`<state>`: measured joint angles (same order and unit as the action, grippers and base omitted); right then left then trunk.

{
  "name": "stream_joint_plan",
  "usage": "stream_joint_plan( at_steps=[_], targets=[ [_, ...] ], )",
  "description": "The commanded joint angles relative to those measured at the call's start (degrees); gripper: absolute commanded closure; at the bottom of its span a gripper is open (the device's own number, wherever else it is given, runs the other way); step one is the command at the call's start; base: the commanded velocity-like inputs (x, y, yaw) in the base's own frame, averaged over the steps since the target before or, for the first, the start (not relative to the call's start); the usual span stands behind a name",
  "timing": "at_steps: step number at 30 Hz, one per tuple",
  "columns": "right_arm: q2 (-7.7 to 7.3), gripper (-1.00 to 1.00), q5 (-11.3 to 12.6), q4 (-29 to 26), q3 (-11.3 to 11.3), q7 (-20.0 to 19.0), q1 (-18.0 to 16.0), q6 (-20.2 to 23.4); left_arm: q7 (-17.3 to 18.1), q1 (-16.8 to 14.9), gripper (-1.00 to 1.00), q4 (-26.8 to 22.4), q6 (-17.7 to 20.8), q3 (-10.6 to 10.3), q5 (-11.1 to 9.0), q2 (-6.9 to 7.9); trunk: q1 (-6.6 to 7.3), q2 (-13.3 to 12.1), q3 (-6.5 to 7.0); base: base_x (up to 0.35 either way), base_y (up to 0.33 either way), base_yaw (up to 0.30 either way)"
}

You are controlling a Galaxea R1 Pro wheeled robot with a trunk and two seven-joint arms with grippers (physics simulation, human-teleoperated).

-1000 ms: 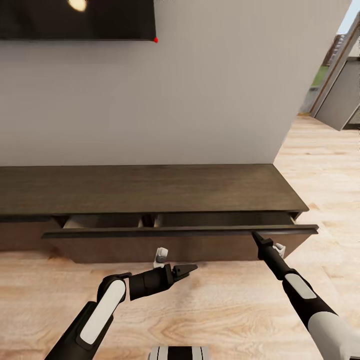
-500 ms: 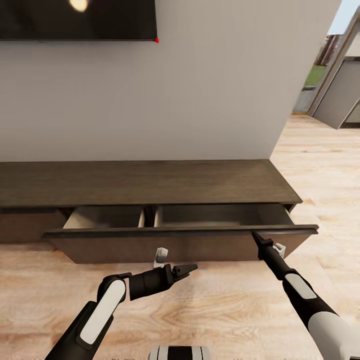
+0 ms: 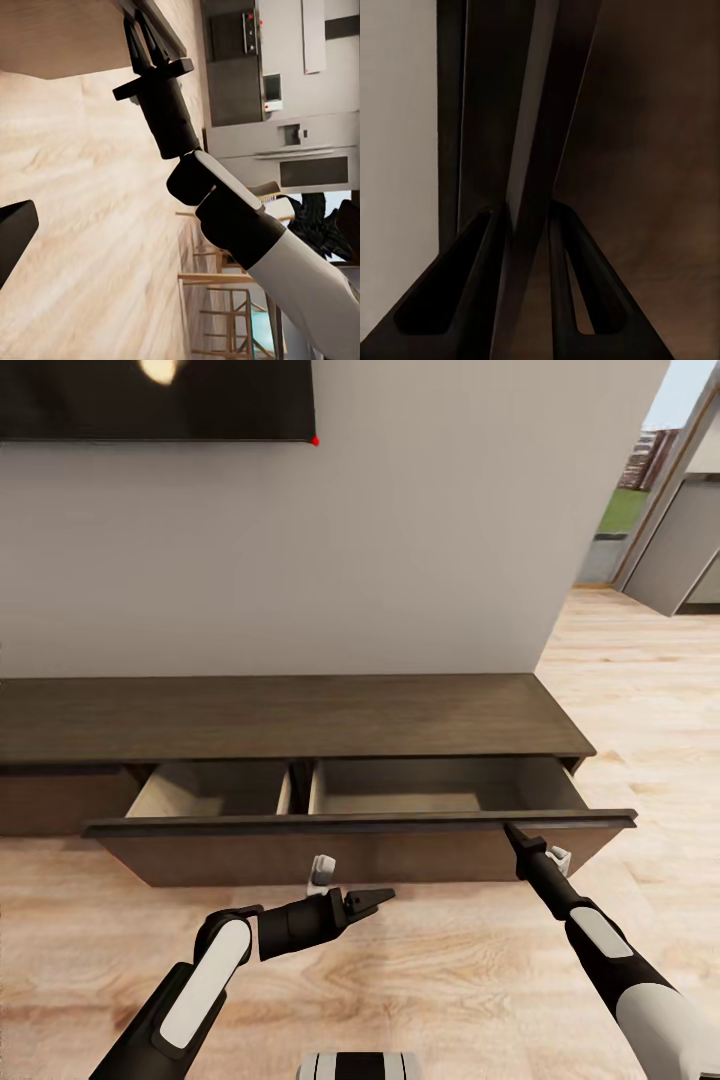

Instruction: Place each of the two pumpkins and all three candles from the living room inside a cabinet in the living room (use any cabinet), then make sure every cabinet is closed, and position the cauldron so it is next to a table in the living room.

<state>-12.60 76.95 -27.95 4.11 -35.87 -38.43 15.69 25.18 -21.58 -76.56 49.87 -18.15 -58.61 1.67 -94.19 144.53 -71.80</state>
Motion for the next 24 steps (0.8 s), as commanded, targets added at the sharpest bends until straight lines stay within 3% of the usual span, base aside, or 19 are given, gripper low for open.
stream_joint_plan(
  at_steps=[1,24],
  targets=[
    [0.05,1.00,-0.39,1.75,-0.42,-0.09,0.02,0.37,0.13,-0.04,-1.00,0.01,0.14,-0.05,-0.01,0.02,0.01,0.01,-0.05,-0.083,0.000,0.000],
    [0.09,1.00,-0.39,1.83,-0.42,-0.08,0.02,0.30,0.13,-0.04,-1.00,0.01,0.17,-0.04,-0.06,0.07,0.01,0.01,-0.05,-0.139,0.000,0.000]
  ],
)
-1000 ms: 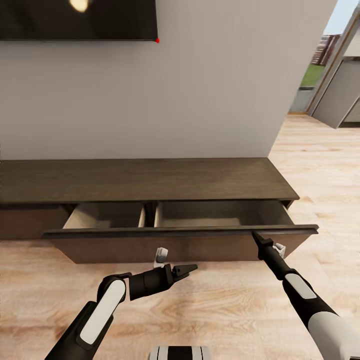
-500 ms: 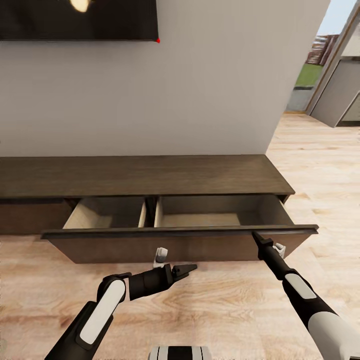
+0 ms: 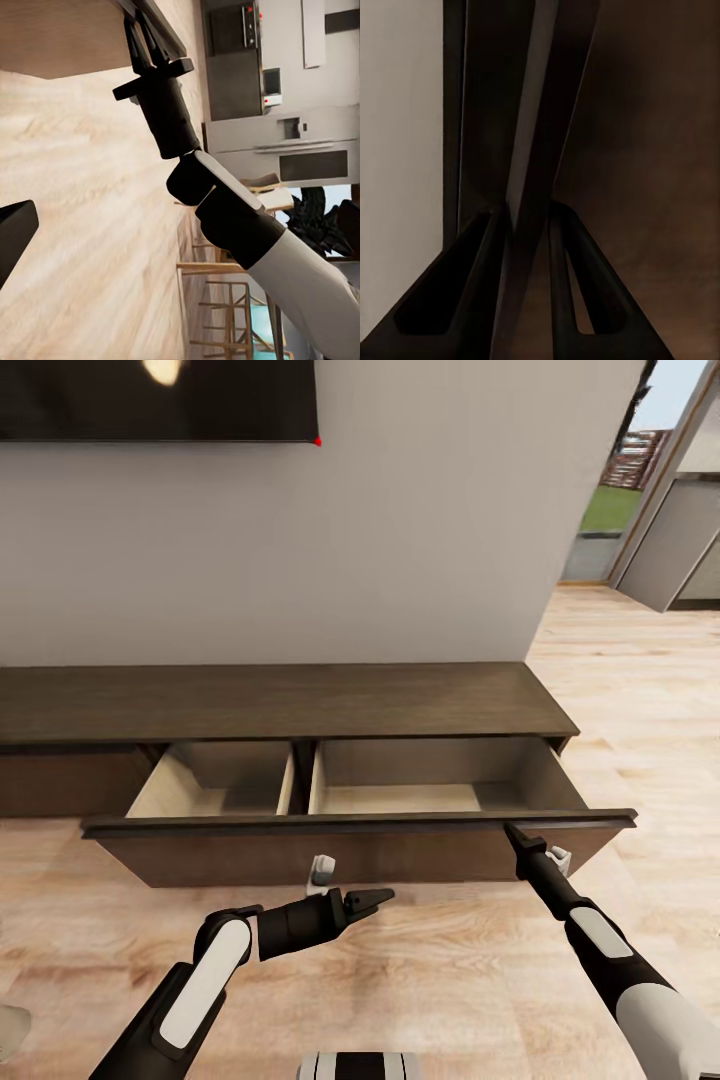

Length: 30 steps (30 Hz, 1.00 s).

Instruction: Place each of the two pumpkins and all three candles from the living room inside a cabinet in the living room (use any cabinet), then make sure every cabinet is closed, and position the cauldron so it is next to a table in the living room.

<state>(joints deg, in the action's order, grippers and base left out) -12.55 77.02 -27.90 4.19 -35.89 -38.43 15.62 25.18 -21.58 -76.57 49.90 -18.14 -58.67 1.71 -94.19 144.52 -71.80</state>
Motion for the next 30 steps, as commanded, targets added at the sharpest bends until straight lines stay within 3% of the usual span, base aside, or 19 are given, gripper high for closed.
stream_joint_plan(
  at_steps=[1,15,21,30],
  targets=[
    [0.02,1.00,-0.47,1.79,-0.50,-0.05,0.03,0.38,0.14,-0.05,-1.00,0.01,0.16,-0.05,0.00,0.03,0.02,0.01,-0.05,-0.163,0.000,0.000],
    [-0.15,1.00,-0.66,1.89,-0.57,-0.18,0.03,0.82,0.14,-0.05,-1.00,0.01,0.16,0.04,0.03,0.05,0.02,0.01,-0.05,-0.041,0.000,0.000],
    [-0.12,1.00,-3.78,2.10,-0.50,-0.18,0.03,0.54,0.14,-0.05,-1.00,0.01,0.14,0.04,0.04,0.05,0.02,0.01,-0.05,0.000,0.000,0.000],
    [0.15,1.00,-4.33,2.15,-0.31,-0.01,0.03,0.29,0.14,-0.05,-1.00,0.01,0.11,0.04,0.02,0.05,0.02,0.01,-0.05,0.000,0.000,0.000]
  ],
)
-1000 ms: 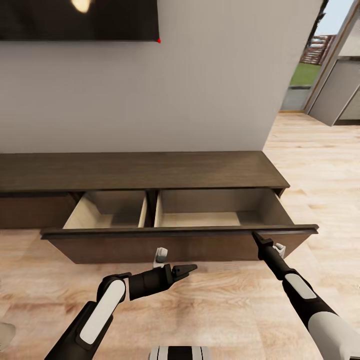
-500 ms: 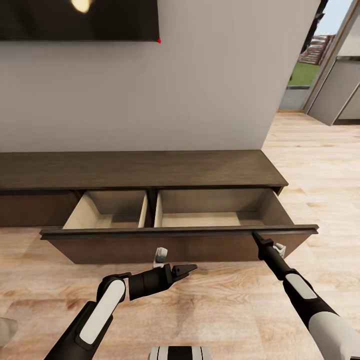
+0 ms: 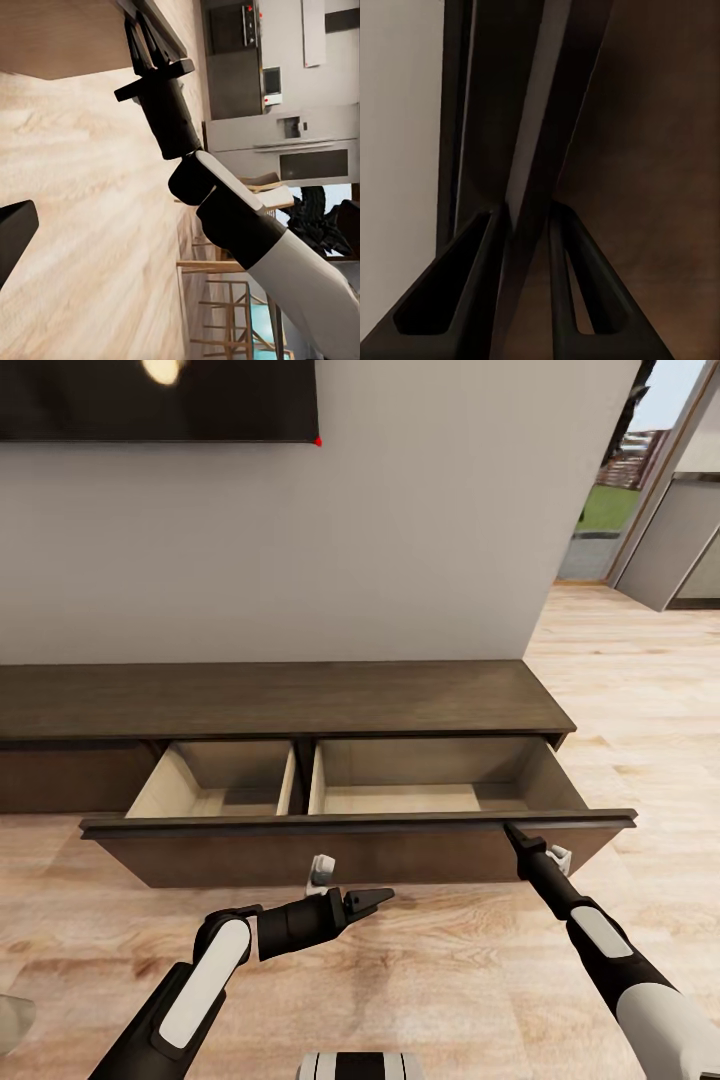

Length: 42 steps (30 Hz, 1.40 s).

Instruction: Place each of the two pumpkins and all three candles from the living room inside a cabinet in the living room (use any cabinet), then make sure every cabinet is closed, and position the cauldron so it is next to a table in the living room.

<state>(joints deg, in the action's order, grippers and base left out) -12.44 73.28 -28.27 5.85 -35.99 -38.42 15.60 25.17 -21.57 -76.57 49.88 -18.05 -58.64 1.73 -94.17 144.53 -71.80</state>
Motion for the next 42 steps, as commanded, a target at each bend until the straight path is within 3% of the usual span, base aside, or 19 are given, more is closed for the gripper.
stream_joint_plan(
  at_steps=[1,6,7,17,34,39,40,42],
  targets=[
    [0.05,1.00,-0.58,2.52,-1.94,0.10,0.02,0.31,0.14,-0.05,-1.00,0.02,0.14,-0.05,-0.01,0.02,0.00,0.01,-0.05,0.000,0.000,0.000],
    [0.05,1.00,-0.63,2.52,-1.90,0.28,0.02,0.37,0.14,-0.05,-1.00,0.02,0.18,-0.05,-0.02,0.02,0.00,0.01,-0.05,0.000,0.000,0.000],
    [0.05,-1.00,-0.65,2.52,-1.90,0.32,0.02,0.38,0.14,-0.05,-1.00,0.02,0.17,-0.05,0.00,0.02,0.00,0.01,-0.05,0.000,0.000,0.000],
    [0.05,-1.00,-0.64,2.51,-1.89,0.68,0.02,0.40,0.14,-0.05,-1.00,0.02,0.21,-0.05,0.01,0.02,0.00,0.01,-0.05,-0.033,0.000,0.000],
    [-0.02,-1.00,-0.76,2.19,-1.98,-0.53,0.02,0.31,-0.01,-0.05,-1.00,0.08,0.20,0.17,0.09,0.42,0.05,-0.02,0.40,-0.236,0.000,0.000],
    [-0.06,-1.00,-0.79,2.09,-1.98,-0.94,0.02,0.05,-0.37,-0.05,-1.00,1.94,-0.02,4.48,0.29,0.56,0.18,-0.09,1.50,-0.009,0.000,0.000],
    [-0.04,-1.00,-0.86,2.04,-2.04,-0.99,0.07,-1.55,-0.49,-0.05,-1.00,3.37,-0.03,6.51,0.36,0.60,0.21,-0.10,1.73,-0.001,0.000,0.000],
    [-0.04,-1.00,-0.90,2.01,-2.05,-1.00,0.09,-3.22,-0.98,-0.05,-1.00,4.01,-0.04,7.60,0.44,0.62,0.26,-0.13,2.17,0.000,0.000,0.000]
  ],
)
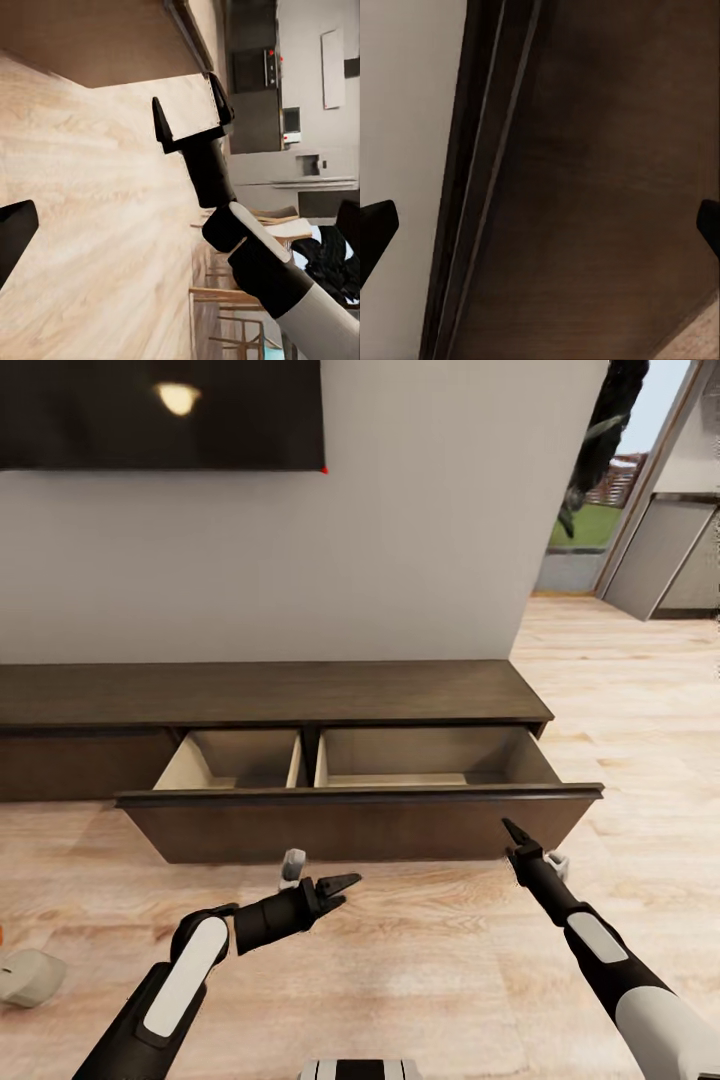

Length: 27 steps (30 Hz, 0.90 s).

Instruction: Place each of the two pumpkins and all three candles from the living room inside a cabinet in the living room (use any cabinet), then make sure every cabinet is closed, and position the cauldron so it is next to a table in the living room.

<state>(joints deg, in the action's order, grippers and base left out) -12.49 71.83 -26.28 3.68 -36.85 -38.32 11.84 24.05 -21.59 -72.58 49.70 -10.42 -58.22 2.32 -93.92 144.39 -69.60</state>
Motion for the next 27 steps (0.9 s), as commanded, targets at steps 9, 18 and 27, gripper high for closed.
stream_joint_plan(
  at_steps=[9,18,27],
  targets=[
    [2.29,-1.00,-7.36,0.48,0.01,-0.08,0.48,-10.88,-15.35,-0.03,-1.00,3.08,-0.16,5.26,0.65,-0.14,0.24,-0.11,1.96,0.000,0.000,0.000],
    [2.37,-1.00,-19.76,2.36,0.16,2.12,4.80,-26.48,-19.56,-0.03,-1.00,14.17,-4.00,5.41,18.77,-0.23,0.47,-0.23,3.95,0.000,0.000,0.000],
    [0.70,-1.00,-28.77,10.13,0.11,5.92,7.10,-30.43,-19.72,-0.03,-1.00,30.20,-25.64,5.02,29.16,-0.53,0.70,-0.35,5.95,0.000,0.000,0.000]
  ],
)
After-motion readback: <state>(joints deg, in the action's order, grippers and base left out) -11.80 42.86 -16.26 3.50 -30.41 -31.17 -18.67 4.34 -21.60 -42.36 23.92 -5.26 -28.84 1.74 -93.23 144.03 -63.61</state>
